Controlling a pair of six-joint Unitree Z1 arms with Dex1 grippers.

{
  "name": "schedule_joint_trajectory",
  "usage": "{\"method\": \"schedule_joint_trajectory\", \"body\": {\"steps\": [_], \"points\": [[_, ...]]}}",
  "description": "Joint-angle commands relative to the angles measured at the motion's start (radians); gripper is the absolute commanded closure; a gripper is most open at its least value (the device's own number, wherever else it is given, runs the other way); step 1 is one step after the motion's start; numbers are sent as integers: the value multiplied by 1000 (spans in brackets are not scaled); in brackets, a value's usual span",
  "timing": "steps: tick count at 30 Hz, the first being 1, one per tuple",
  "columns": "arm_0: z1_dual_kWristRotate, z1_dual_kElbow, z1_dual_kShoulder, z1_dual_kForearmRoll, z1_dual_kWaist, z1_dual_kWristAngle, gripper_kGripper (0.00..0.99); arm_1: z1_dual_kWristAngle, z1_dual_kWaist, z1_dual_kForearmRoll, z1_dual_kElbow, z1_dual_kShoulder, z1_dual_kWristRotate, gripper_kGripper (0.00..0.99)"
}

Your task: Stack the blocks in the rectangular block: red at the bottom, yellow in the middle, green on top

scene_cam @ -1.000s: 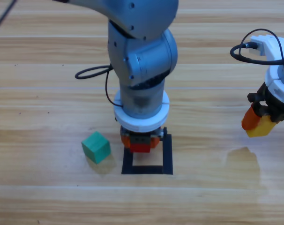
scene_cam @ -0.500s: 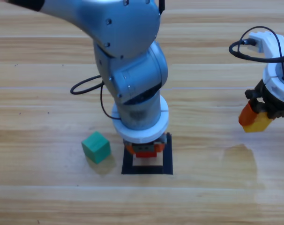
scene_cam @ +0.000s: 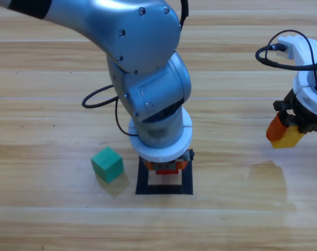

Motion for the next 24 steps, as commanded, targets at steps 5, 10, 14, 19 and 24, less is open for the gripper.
{"method": "schedule_joint_trajectory", "body": {"steps": [5, 10, 14, 19, 24], "points": [[23, 18, 49, -13, -20, 20, 933, -6, 9, -17, 27, 17, -2, 990], [25, 16, 59, -13, -22, 20, 933, -11, 9, -16, 22, 14, 1, 990], [25, 15, 67, -16, -23, 20, 933, -11, 9, -14, 19, 14, 2, 990], [25, 15, 76, -17, -23, 20, 933, -11, 9, -11, 18, 14, 10, 990], [22, 15, 81, -19, -25, 22, 933, -11, 9, -11, 16, 15, 13, 990]]}}
